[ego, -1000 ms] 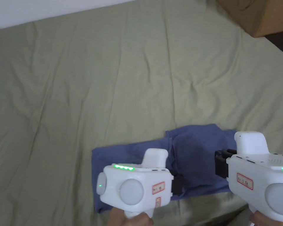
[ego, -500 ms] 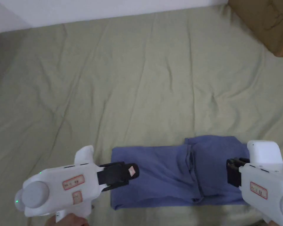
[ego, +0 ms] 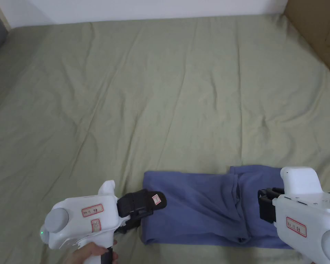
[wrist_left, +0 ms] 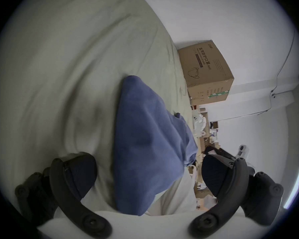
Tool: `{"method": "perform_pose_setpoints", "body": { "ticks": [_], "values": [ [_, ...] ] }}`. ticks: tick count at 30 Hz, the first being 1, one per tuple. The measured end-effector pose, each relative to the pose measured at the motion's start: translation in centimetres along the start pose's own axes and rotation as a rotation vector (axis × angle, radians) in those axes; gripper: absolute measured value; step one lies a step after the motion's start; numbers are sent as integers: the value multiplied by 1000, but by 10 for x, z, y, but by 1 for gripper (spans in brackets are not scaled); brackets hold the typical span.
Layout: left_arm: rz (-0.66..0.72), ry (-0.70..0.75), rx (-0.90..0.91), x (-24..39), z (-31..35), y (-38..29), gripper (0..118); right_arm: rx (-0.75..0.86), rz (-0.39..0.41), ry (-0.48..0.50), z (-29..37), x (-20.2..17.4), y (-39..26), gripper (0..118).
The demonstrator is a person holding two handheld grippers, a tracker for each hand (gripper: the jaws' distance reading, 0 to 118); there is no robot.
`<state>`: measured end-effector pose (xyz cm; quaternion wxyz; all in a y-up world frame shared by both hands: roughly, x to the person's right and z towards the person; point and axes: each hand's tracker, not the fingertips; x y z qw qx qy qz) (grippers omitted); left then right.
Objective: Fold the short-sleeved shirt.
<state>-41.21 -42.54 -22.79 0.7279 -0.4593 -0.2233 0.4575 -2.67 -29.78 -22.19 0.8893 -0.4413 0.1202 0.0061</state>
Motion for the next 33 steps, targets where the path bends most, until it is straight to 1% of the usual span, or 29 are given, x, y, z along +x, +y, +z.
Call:
{"method": "perform_pose_setpoints", "body": {
  "ticks": [2,3,4,5,6,8,12,14,17,19,25,28,30,31,33],
  "values": [
    [-4,-28,-25,-1,-7,3,118,-5,4,0,-2,-1,-1,1],
    [2,-57,-51,-2,-12,5,116,-9,4,1,-5,0,-2,1],
    [13,-83,-61,-4,-16,7,99,-15,3,2,-6,0,-3,1],
    [30,-87,-59,-5,-15,8,54,-21,2,1,-7,0,-3,0],
    [51,-53,-45,-5,-15,10,12,-25,2,1,-7,0,-4,1],
    [38,8,-86,-10,-21,10,12,-33,5,2,-6,-3,-4,1],
    [7,-45,-89,-2,-4,12,12,-31,10,-5,-4,-3,-2,1],
    [-9,-43,-87,1,8,15,12,-30,7,-10,-4,-2,1,0],
    [-59,25,-71,0,34,24,12,-21,6,-10,-5,2,2,0],
    [-48,51,-44,-7,61,29,12,-19,5,-5,-6,4,1,0],
    [-20,238,59,-14,136,36,12,-24,-17,0,-9,14,-6,1],
    [-75,290,58,13,142,37,12,-28,-33,-2,-8,15,-10,1],
    [-121,311,64,41,135,35,12,-28,-44,-2,-8,19,-11,1],
    [-161,344,91,64,129,33,12,-27,-52,-2,-6,20,-11,1],
    [-228,312,91,100,118,32,12,-21,-65,-4,-3,25,-12,1]
  ]
}}
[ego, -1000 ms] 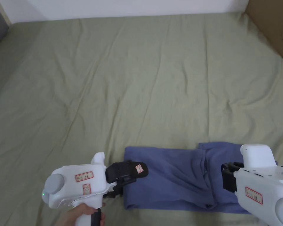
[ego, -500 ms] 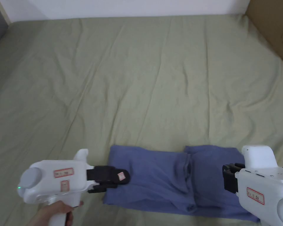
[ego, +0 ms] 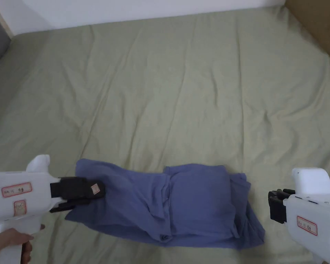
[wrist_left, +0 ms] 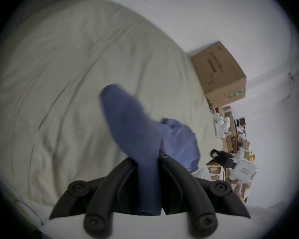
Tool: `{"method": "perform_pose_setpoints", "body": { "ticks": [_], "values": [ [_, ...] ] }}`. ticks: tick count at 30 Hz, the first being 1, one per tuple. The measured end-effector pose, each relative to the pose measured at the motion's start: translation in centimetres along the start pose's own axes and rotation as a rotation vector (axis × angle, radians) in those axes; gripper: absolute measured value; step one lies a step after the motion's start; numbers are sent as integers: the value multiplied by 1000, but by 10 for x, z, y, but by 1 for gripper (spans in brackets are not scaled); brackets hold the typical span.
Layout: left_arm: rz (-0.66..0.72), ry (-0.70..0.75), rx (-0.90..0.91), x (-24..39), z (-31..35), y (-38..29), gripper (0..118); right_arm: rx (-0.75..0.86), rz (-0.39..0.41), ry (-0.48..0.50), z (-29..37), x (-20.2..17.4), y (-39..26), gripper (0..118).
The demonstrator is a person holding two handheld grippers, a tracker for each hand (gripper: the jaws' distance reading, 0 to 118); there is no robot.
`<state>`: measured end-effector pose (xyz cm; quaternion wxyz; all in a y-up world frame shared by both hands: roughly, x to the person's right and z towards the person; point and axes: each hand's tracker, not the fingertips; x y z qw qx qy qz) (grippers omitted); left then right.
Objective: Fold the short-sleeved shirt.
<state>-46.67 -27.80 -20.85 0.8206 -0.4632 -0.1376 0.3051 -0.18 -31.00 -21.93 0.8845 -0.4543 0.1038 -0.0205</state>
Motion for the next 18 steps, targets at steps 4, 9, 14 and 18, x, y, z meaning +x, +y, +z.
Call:
{"method": "perform_pose_setpoints", "body": {
  "ticks": [4,9,14,18],
  "values": [
    [-135,-21,-54,87,-25,7,12,12,-37,-11,5,15,-1,1],
    [-285,-86,-170,157,-104,-11,14,24,-103,-36,13,37,-6,1],
    [-314,-33,-343,176,-184,-42,70,21,-158,-60,19,57,-14,1],
    [-294,-42,-333,169,-183,-45,111,14,-182,-75,21,68,-18,0]
  ]
}}
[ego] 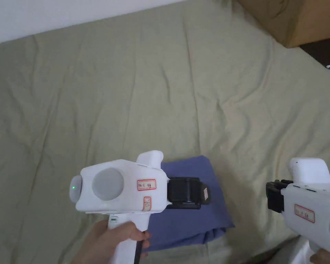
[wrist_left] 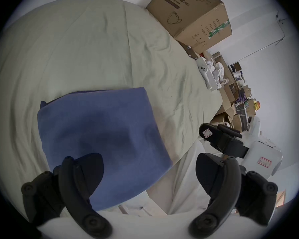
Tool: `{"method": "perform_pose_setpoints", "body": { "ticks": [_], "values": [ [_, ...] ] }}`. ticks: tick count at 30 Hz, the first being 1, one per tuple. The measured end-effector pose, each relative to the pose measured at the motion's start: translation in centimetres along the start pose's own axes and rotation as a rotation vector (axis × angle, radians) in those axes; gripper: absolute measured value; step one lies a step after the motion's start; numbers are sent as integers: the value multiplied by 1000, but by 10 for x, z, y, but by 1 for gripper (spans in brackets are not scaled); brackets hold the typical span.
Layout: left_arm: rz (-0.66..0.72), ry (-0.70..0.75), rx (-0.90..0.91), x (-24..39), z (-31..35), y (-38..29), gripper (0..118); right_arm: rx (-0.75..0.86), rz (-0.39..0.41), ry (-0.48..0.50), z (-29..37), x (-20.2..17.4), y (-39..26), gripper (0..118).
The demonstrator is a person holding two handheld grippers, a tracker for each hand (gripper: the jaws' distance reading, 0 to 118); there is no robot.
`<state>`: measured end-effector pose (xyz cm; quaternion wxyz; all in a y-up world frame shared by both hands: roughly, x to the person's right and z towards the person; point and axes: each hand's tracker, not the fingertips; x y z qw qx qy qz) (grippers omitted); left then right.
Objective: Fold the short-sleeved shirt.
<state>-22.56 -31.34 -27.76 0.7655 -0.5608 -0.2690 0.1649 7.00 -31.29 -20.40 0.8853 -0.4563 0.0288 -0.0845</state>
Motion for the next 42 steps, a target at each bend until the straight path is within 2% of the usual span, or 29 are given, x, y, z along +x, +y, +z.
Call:
{"method": "perform_pose_setpoints", "body": {
  "ticks": [2,3,4,5,6,9,13,16,18,21,25,28,33,36,42],
  "values": [
    [19,-1,28,-7,18,-1,109,-5,-4,-4,-2,3,0,1],
    [26,-6,48,-12,27,-2,98,-7,-6,-4,-3,3,-1,1],
    [37,10,81,-18,36,-3,77,-9,-6,-3,-5,4,0,1],
    [52,47,105,-23,41,-5,42,-10,-9,-2,-6,4,-1,1],
    [44,92,108,-25,41,-5,0,-9,-12,0,-6,4,-1,0],
    [4,235,78,-36,28,-10,1,-12,-14,12,-10,4,-2,1],
    [37,144,50,-28,-6,-15,0,-20,-11,14,-13,2,-3,1],
    [-54,153,24,-6,-34,-13,0,-25,-14,14,-14,4,-4,0],
    [-48,149,13,4,-51,-10,0,-25,-12,12,-12,5,-5,0],
    [-40,77,-9,16,-64,-8,0,-25,-12,4,-11,7,-4,1],
    [-122,2,-23,36,-72,-9,0,-24,-2,-10,-9,7,-1,1],
    [-28,-129,-36,28,-71,-13,0,-20,16,-15,-5,2,3,1],
    [106,-169,102,-27,-17,-29,0,-12,117,9,-4,-23,13,1],
    [218,-188,206,-75,28,-47,0,-22,190,60,-13,-49,18,1],
    [385,-161,336,-143,86,-101,0,-55,371,148,-40,-121,24,1]
  ]
}}
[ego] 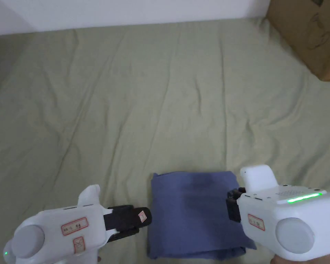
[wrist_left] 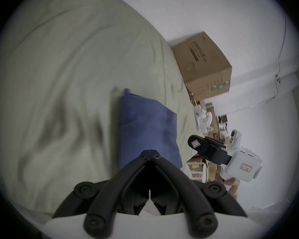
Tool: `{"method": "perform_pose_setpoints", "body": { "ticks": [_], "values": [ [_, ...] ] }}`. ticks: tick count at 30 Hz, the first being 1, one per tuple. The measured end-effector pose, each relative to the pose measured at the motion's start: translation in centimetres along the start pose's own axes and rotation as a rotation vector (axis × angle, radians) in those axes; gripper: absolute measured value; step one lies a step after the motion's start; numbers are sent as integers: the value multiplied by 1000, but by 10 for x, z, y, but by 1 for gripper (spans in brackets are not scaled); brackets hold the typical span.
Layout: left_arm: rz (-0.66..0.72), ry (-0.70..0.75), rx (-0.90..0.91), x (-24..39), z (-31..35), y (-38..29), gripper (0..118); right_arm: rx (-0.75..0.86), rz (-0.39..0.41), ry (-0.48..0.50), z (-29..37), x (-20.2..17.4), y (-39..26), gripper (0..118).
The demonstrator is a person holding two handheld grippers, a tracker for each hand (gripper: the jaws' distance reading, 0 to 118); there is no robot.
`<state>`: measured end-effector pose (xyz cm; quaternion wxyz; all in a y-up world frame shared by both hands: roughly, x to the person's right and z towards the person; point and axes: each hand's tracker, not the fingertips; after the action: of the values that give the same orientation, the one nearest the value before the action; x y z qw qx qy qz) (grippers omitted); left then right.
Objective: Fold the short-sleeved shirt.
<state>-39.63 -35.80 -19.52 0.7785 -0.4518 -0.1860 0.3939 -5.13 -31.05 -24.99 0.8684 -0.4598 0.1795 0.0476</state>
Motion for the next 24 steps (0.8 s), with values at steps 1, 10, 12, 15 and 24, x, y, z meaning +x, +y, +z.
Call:
{"method": "perform_pose_setpoints", "body": {
  "ticks": [1,10,12,15,24],
  "values": [
    [8,8,11,-6,7,-4,0,-5,15,4,-6,-8,4,1],
    [41,-29,19,-21,-3,-19,30,-142,93,-86,-67,-16,-10,1],
    [49,-41,4,-21,-13,-13,38,-132,58,-72,-66,-14,-8,1],
    [68,-125,-46,-22,-35,2,110,-136,67,-75,-68,-13,-5,0],
    [161,-275,-203,-35,-115,37,108,-136,-25,-27,-67,0,-5,0]
  ]
}}
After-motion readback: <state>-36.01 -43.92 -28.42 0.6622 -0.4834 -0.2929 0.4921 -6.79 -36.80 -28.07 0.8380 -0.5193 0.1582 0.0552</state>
